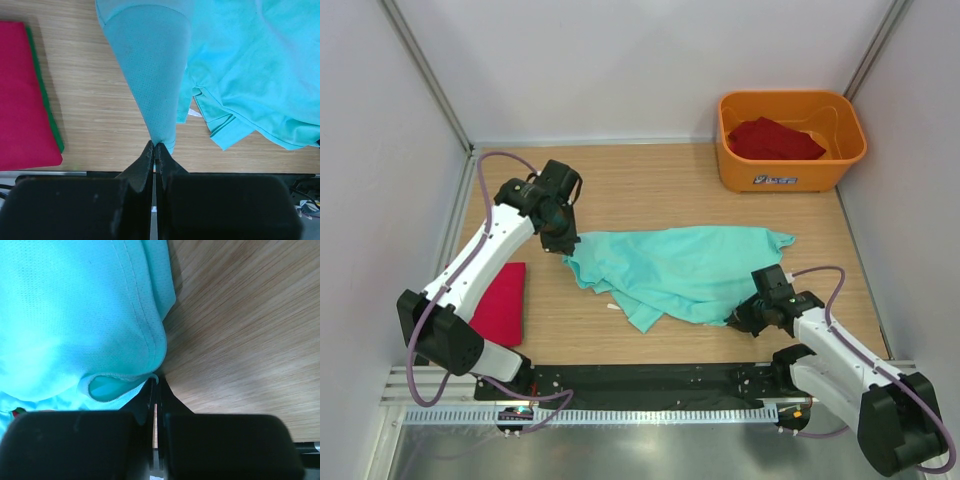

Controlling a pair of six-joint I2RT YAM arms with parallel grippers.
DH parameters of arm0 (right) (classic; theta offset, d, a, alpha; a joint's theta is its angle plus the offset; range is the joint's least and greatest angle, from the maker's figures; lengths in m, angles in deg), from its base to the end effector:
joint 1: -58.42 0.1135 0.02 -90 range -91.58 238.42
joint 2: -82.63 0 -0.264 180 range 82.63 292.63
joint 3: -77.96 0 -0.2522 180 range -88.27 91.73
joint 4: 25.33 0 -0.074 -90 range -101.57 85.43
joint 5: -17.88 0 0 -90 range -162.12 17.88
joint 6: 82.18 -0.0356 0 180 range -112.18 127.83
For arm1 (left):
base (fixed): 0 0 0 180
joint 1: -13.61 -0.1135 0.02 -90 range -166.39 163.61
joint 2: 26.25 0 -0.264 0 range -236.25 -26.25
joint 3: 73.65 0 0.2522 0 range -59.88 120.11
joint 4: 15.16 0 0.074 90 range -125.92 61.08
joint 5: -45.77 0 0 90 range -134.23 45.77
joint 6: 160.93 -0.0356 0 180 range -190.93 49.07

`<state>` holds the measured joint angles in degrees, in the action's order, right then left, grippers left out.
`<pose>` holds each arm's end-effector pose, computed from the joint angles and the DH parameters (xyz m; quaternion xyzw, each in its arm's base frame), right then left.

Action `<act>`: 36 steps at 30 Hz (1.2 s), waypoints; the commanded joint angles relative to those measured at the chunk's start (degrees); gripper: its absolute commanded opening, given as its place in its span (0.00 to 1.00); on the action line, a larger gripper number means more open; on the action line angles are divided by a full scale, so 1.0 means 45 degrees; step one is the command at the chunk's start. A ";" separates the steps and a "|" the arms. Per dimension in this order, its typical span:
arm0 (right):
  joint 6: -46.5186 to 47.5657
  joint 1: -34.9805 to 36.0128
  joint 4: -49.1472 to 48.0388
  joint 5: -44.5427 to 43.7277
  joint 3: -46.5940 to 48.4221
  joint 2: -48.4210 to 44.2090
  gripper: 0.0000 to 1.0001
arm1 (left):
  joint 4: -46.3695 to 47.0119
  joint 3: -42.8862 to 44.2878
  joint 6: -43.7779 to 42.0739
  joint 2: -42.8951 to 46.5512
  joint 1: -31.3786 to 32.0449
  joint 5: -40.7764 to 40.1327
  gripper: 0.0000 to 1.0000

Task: Fold and stack the t-shirts
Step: Flatten the tshirt out

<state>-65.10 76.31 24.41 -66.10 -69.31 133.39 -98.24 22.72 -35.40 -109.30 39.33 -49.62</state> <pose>0.1266 0.0448 0.1386 0.4437 0.8737 0.1733 0.0985 0.2459 -0.1147 0.3310 -0.0923 0.9790 -0.0496 0.1746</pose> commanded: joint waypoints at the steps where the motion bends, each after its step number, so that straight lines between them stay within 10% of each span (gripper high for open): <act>1: 0.0499 0.0048 0.0264 -0.1181 0.0256 0.0088 0.02 | -0.0006 0.0353 0.0073 0.0485 -0.0167 -0.0188 0.00; 15: 0.6496 -0.0401 0.3328 -0.4989 0.9590 0.2252 0.02 | 0.0306 0.3261 0.1050 0.2146 -0.2120 -0.0815 0.00; 25: 0.8880 -0.0460 0.5926 -0.5185 1.6774 0.2432 0.01 | 0.0929 0.8456 -0.0121 0.2827 -0.2609 -0.0132 0.00; 36: 0.8842 -0.0460 0.7238 -0.2728 1.9400 -0.0496 0.02 | 0.2593 0.9862 -0.0864 0.6344 -0.2609 0.2622 0.00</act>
<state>-26.68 74.43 54.73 -83.28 16.56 135.27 -91.13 63.38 -37.09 -83.40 27.90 -43.61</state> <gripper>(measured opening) 0.036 0.005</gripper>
